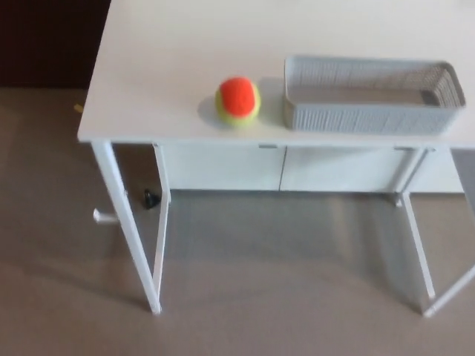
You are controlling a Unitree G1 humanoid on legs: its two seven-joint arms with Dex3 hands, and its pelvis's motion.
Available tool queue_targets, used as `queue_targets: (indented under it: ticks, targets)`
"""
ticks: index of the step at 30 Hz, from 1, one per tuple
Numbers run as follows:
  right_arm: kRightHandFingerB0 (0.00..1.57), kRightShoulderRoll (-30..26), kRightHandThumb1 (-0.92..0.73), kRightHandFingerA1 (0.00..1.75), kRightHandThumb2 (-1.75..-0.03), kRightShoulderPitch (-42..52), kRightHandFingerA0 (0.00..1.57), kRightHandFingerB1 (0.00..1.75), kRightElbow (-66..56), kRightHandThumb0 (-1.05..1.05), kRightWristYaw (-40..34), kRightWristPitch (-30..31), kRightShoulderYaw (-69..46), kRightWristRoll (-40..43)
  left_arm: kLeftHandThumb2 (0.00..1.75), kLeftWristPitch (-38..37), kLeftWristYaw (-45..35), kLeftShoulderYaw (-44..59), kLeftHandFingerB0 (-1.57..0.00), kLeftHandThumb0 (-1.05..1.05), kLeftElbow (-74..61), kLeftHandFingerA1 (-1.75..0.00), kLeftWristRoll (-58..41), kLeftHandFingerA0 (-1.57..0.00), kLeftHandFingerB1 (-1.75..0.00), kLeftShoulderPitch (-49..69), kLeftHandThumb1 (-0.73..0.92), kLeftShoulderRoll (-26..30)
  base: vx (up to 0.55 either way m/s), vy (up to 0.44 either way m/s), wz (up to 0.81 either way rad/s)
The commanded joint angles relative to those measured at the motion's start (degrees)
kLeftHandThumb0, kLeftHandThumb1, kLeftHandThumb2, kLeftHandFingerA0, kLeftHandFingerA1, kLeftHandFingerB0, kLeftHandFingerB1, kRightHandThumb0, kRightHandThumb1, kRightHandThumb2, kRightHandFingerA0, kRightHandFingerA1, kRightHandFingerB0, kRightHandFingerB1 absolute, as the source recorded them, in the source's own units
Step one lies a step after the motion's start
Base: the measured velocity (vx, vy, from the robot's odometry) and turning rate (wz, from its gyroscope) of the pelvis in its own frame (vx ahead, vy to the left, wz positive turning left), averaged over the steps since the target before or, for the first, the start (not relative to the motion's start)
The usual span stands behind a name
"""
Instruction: The robot walk towards a table in front and uses its left hand to pickup a tennis ball on the left side and put it in a container on the right hand side
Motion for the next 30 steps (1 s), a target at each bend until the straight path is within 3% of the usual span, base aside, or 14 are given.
queue_targets:
  ticks: [1, 5, 6, 7, 11, 12, 16, 17, 24, 25, 30]
  targets:
    - [0.00, -0.8, -0.56, 1.43, -0.50, 0.8, 0.26, 0.72, 0.7, -0.74, -0.1, -1.4, -0.2, 0.0, 0.55, -1.0, 0.6, -0.5, -0.42, -0.04, 2.1, -0.43, 0.7, -0.61, -0.36, -0.5, 0.54, 0.6, 0.38, -0.096, 0.40]
    - [0.00, -1.0, -0.55, 1.46, -0.55, 0.9, 0.18, 0.65, 1.4, -0.72, -0.2, -1.7, 0.1, -0.3, 0.55, -1.9, 0.2, -0.5, -0.42, -0.06, 0.9, -0.43, 0.3, -0.61, -0.37, 0.7, 0.53, 0.4, 0.35, -0.095, 0.11]
    - [0.00, -1.0, -0.56, 1.43, -0.48, 1.0, 0.24, 0.71, 1.6, -0.76, -0.2, -2.1, 0.1, -0.3, 0.55, -2.0, -0.2, -0.4, -0.42, -0.05, 0.5, -0.43, 0.1, -0.60, -0.37, 1.2, 0.54, 0.4, 0.21, -0.061, -0.07]
    - [0.00, -1.0, -0.39, 1.09, -0.84, 1.2, 0.52, 0.62, 1.8, -0.74, -0.1, -2.3, 0.1, -0.2, 0.55, -2.1, -0.2, -0.4, -0.42, -0.05, 0.5, -0.43, 0.0, -0.60, -0.37, 1.5, 0.54, 0.3, 0.20, -0.043, -0.03]
    - [0.00, -0.9, -0.41, 1.09, -0.86, 1.6, 0.51, 0.60, 1.6, -0.78, -0.3, -2.5, 0.4, -0.4, 0.55, -2.2, -0.3, -0.7, -0.41, -0.07, 0.8, -0.43, 0.5, -0.63, -0.36, 1.8, 0.54, 0.6, 0.19, -0.019, -0.22]
    - [0.00, -0.8, -0.55, 1.45, -0.55, 1.3, 0.18, 0.58, 1.7, -0.73, -0.3, -1.8, 0.3, -0.3, 0.55, -2.2, -0.3, -0.7, -0.42, -0.07, 1.0, -0.44, 0.5, -0.64, -0.37, 1.6, 0.53, 0.6, 0.14, 0.084, -0.26]
    - [0.00, -0.7, -0.55, 1.41, -0.48, 0.7, 0.23, 0.61, 2.1, -0.79, -0.3, -0.8, 0.0, 0.2, 0.55, -2.3, -0.3, -0.9, -0.41, -0.07, 1.5, -0.43, 0.6, -0.63, -0.36, 1.1, 0.54, 0.8, 0.23, 0.217, -0.20]
    - [0.00, -0.7, -0.41, 1.11, -0.85, 0.8, 0.53, 0.54, 2.1, -0.79, -0.5, -1.3, 0.1, 0.0, 0.55, -2.3, -0.1, -0.9, -0.42, -0.06, 1.4, -0.43, 0.6, -0.60, -0.37, 1.1, 0.54, 0.8, 0.23, 0.191, 0.11]
    - [0.00, -0.7, -0.41, 1.08, -0.87, 1.4, 0.50, 0.56, 2.3, -0.77, -0.7, -2.1, 0.6, -0.5, 0.55, -2.0, 0.2, -0.9, -0.43, -0.07, 0.6, -0.44, 0.4, -0.64, -0.37, 2.1, 0.53, 0.9, 0.06, 0.038, -0.08]
    - [0.00, -0.6, -0.56, 1.42, -0.49, 1.5, 0.25, 0.61, 1.8, -0.78, -0.9, -1.6, 0.6, -0.5, 0.55, -2.0, -0.1, -1.0, -0.42, -0.07, 0.6, -0.43, 0.4, -0.63, -0.37, 2.0, 0.53, 0.9, 0.02, -0.002, -0.11]
    - [0.00, -0.5, -0.56, 1.40, -0.49, 1.5, 0.24, 0.66, 1.2, -0.79, -0.8, -1.2, 0.6, -0.2, 0.55, -2.0, -0.2, -0.8, -0.42, -0.05, 1.3, -0.43, 0.1, -0.63, -0.36, 1.7, 0.53, 0.9, 0.09, -0.013, 0.01]
